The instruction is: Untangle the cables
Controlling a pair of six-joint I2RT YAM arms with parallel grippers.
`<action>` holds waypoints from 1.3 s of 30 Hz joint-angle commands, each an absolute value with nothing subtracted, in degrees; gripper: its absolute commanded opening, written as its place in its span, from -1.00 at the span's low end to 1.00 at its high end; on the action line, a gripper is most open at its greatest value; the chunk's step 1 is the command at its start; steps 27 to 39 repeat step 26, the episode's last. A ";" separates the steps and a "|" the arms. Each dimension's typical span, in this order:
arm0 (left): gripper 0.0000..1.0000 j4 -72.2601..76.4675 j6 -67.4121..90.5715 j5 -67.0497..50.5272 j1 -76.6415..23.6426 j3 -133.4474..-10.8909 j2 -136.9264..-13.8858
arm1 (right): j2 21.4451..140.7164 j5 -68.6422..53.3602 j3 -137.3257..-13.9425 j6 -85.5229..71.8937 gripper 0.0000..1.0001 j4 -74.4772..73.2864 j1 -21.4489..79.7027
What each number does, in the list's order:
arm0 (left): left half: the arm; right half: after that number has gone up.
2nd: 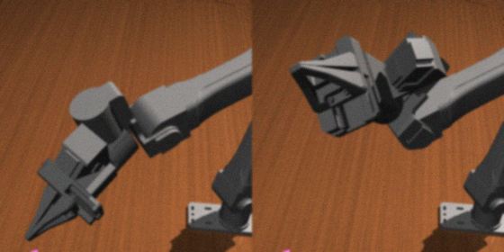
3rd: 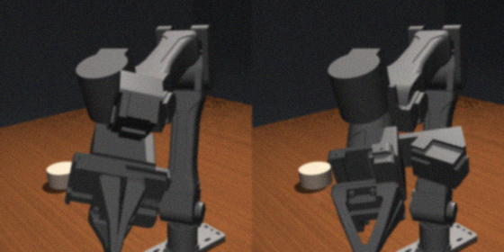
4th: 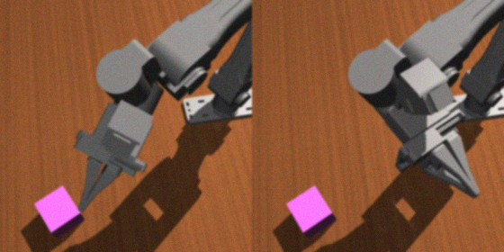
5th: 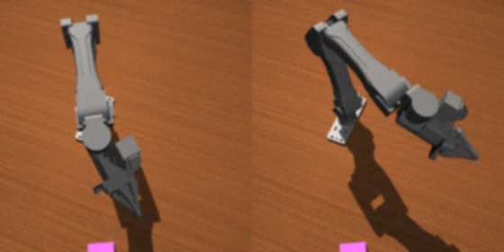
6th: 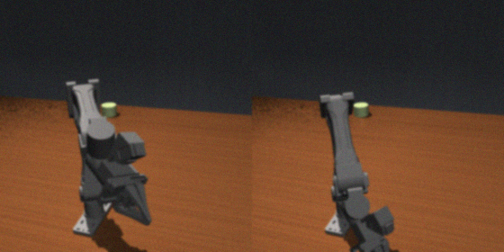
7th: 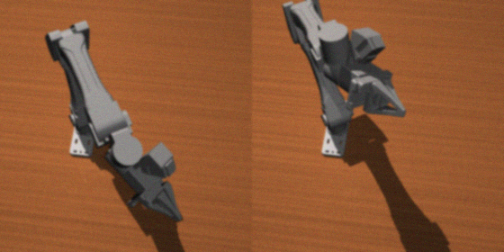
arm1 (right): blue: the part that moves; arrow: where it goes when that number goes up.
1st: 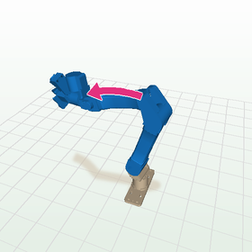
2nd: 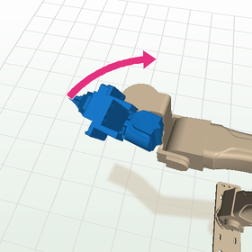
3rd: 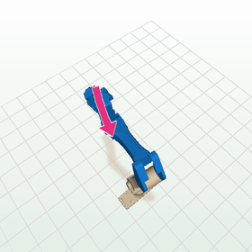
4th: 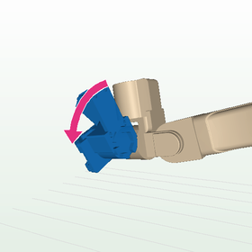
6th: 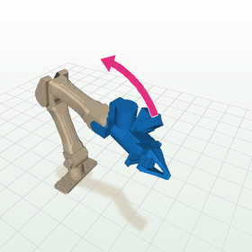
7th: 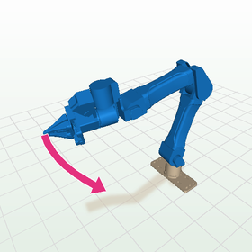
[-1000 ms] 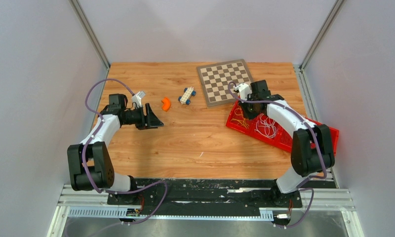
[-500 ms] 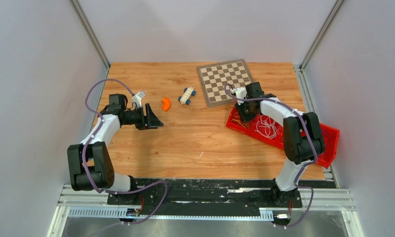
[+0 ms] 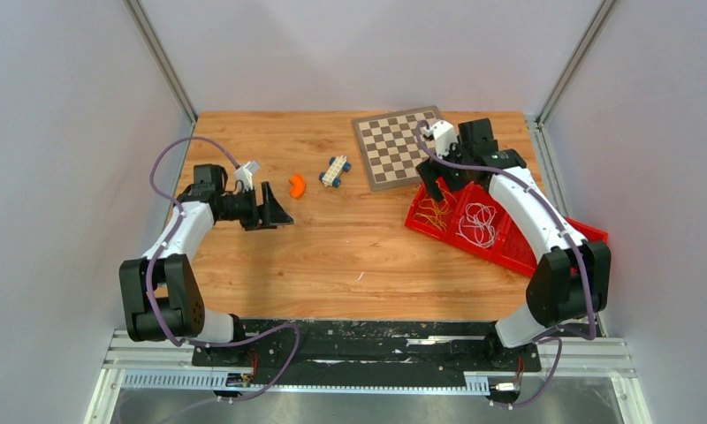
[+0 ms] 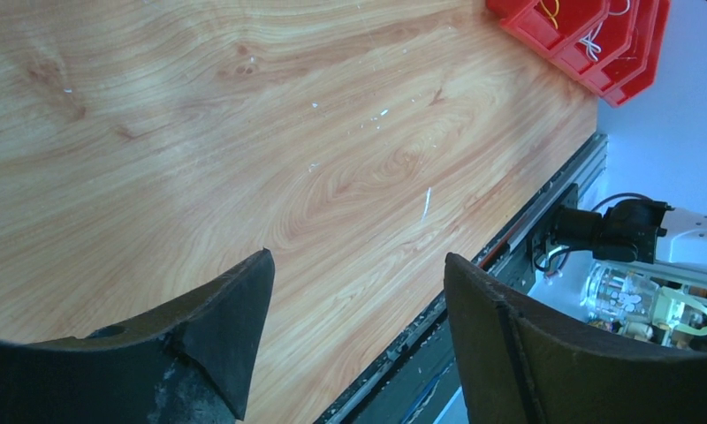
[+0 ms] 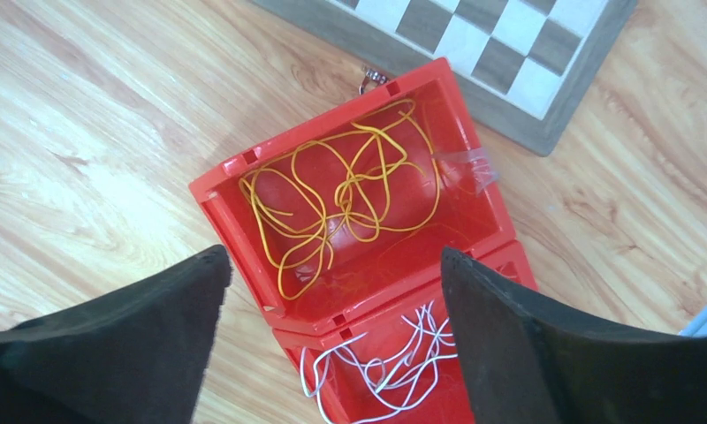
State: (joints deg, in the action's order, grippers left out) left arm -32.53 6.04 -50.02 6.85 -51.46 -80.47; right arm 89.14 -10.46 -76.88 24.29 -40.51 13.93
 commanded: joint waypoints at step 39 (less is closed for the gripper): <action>1.00 -58.18 -7.99 -20.63 7.16 -69.83 -71.51 | 54.24 -27.68 -50.59 11.11 1.00 -37.31 -6.24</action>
